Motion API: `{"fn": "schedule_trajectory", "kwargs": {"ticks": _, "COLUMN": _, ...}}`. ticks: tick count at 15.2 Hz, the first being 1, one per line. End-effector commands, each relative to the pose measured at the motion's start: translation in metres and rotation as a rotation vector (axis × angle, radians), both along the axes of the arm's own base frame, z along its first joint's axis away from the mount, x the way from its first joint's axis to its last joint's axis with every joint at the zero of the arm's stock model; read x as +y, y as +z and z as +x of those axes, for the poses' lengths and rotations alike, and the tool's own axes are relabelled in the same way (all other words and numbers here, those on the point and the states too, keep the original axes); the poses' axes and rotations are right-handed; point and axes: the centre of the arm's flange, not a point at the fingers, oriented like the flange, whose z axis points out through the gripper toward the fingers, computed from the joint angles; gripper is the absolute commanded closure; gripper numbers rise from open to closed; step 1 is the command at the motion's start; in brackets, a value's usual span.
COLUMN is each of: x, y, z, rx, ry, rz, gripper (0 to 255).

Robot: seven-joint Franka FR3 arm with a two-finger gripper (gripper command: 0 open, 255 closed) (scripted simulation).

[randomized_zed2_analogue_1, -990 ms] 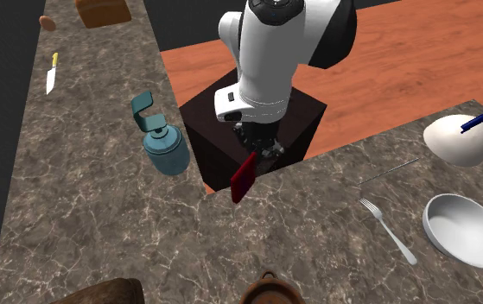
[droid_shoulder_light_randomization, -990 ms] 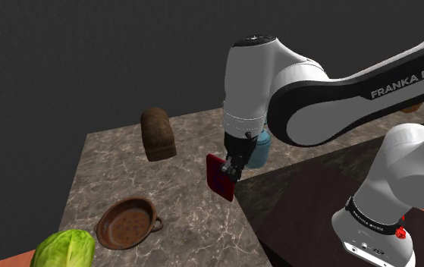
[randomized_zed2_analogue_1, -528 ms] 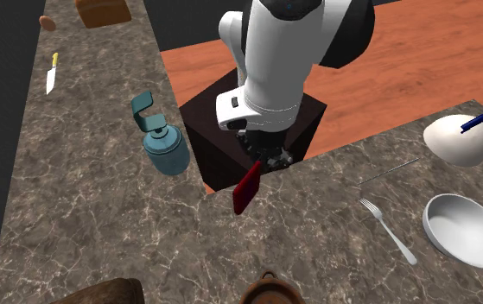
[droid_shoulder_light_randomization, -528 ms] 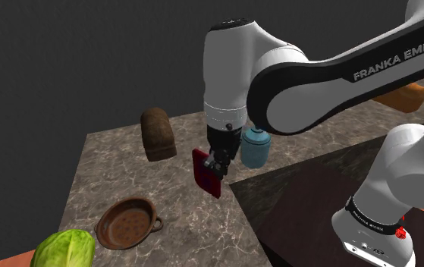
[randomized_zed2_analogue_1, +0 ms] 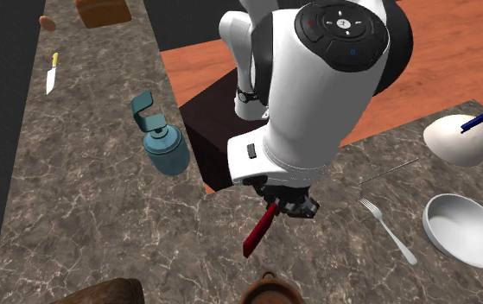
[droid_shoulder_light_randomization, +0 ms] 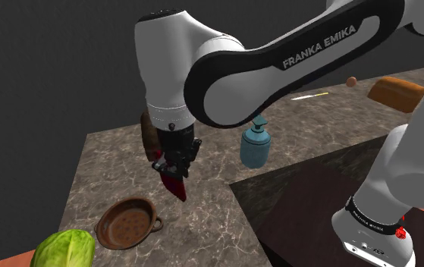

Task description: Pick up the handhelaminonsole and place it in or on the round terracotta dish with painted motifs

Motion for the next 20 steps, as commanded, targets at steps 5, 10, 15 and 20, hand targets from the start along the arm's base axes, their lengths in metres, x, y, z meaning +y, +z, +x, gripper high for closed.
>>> {"fn": "schedule_trajectory", "kwargs": {"ticks": 5, "x": 0.063, "y": 0.014, "z": 0.047, "rx": -0.001, "ry": -0.002, "rz": 0.000, "gripper": 255}}
{"fn": "schedule_trajectory", "kwargs": {"ticks": 10, "x": 0.116, "y": 0.024, "z": 0.086, "rx": -0.001, "ry": -0.002, "rz": 0.000, "gripper": 255}}
{"fn": "schedule_trajectory", "kwargs": {"ticks": 15, "x": 0.127, "y": 0.005, "z": 0.095, "rx": -0.001, "ry": -0.002, "rz": 0.000, "gripper": 255}}
{"fn": "schedule_trajectory", "kwargs": {"ticks": 20, "x": 0.127, "y": -0.022, "z": 0.095, "rx": -0.001, "ry": -0.002, "rz": 0.000, "gripper": 255}}
